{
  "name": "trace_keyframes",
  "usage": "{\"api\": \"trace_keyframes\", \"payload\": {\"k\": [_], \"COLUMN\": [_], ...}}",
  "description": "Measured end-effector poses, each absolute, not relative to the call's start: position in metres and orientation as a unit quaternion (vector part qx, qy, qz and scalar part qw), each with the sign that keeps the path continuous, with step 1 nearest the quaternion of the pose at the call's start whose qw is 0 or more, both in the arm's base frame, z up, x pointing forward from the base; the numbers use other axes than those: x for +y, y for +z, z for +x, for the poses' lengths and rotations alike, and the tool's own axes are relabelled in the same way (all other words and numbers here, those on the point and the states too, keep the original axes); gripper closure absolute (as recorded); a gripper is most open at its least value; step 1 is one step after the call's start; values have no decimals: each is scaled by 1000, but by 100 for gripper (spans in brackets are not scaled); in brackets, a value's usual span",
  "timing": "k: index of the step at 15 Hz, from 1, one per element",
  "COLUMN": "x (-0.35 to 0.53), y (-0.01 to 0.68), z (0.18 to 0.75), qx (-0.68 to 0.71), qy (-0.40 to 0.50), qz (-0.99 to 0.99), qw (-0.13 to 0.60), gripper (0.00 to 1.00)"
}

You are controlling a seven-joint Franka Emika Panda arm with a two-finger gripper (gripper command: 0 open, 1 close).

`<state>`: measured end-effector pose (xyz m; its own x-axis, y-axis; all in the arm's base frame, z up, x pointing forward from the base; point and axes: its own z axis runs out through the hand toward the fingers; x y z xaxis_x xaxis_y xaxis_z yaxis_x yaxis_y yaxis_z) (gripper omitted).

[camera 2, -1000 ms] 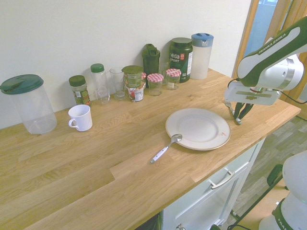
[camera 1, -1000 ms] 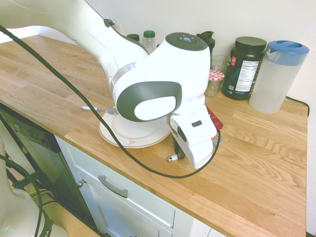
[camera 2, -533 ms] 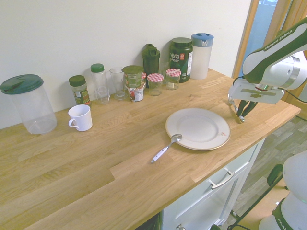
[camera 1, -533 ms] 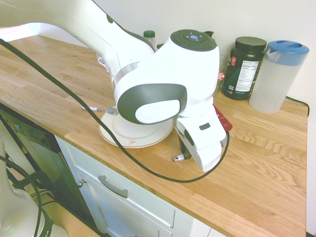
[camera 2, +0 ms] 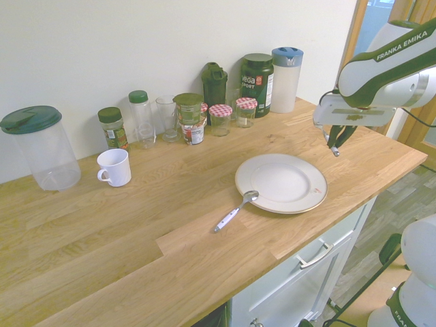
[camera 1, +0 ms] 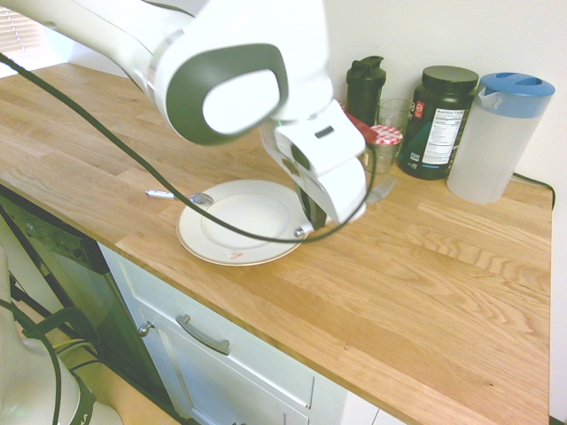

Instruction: Put the fork into the plate

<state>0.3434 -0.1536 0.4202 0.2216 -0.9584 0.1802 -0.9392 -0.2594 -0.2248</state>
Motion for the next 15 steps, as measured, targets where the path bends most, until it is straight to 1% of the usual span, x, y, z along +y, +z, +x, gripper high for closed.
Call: {"api": "trace_keyframes", "payload": {"k": [3, 7, 15], "x": [-87, -21, 16], "y": [437, 424, 364], "z": [352, 361, 382], "qx": [580, 542, 518], "qy": [-149, -144, -123], "qz": [-801, -828, -844], "qw": [4, -28, -61], "gripper": [100, 100, 100]}}
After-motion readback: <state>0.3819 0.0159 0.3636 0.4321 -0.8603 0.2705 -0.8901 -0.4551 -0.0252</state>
